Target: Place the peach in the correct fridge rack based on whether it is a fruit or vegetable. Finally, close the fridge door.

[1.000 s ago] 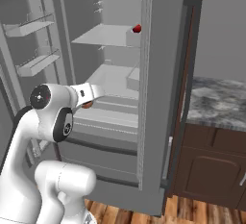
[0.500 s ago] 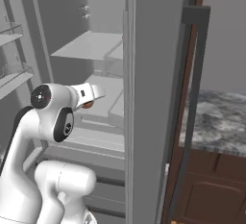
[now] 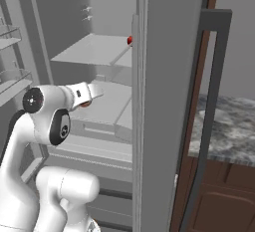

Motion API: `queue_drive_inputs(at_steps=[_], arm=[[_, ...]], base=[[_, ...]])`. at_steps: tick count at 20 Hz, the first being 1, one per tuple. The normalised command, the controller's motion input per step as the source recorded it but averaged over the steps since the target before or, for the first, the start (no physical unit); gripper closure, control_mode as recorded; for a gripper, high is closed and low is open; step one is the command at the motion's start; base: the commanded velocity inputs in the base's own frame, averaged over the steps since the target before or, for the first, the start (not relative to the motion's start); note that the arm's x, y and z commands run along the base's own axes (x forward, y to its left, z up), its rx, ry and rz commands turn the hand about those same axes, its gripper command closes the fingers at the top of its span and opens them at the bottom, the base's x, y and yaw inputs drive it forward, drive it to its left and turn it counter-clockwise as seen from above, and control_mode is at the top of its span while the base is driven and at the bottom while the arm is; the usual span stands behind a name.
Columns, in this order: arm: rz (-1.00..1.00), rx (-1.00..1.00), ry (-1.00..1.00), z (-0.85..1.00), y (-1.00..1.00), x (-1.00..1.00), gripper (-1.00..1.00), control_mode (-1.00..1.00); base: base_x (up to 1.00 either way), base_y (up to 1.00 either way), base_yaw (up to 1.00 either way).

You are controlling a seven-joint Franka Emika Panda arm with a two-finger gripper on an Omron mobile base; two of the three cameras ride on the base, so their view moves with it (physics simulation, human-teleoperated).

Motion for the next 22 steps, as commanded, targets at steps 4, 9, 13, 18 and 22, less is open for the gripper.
queue_drive_inputs(at_steps=[4, 9, 13, 18, 22], arm=[[-0.02, 0.01, -0.22, 0.83, 0.02, 0.06, 1.0, -1.0], [-0.01, 0.05, -0.14, 0.73, 0.0, 0.33, 1.0, -1.0], [-0.05, 0.04, -0.01, 0.5, 0.0, 0.52, 1.0, -1.0], [-0.03, 0.16, 0.08, 0.18, 0.0, 0.8, 1.0, -1.0], [0.0, 0.3, 0.14, 0.0, 0.0, 0.82, 1.0, -1.0]], base=[[0.0, 0.0, 0.0], [0.0, 0.0, 0.0], [0.0, 0.0, 0.0], [0.0, 0.0, 0.0], [0.0, 0.0, 0.0]])
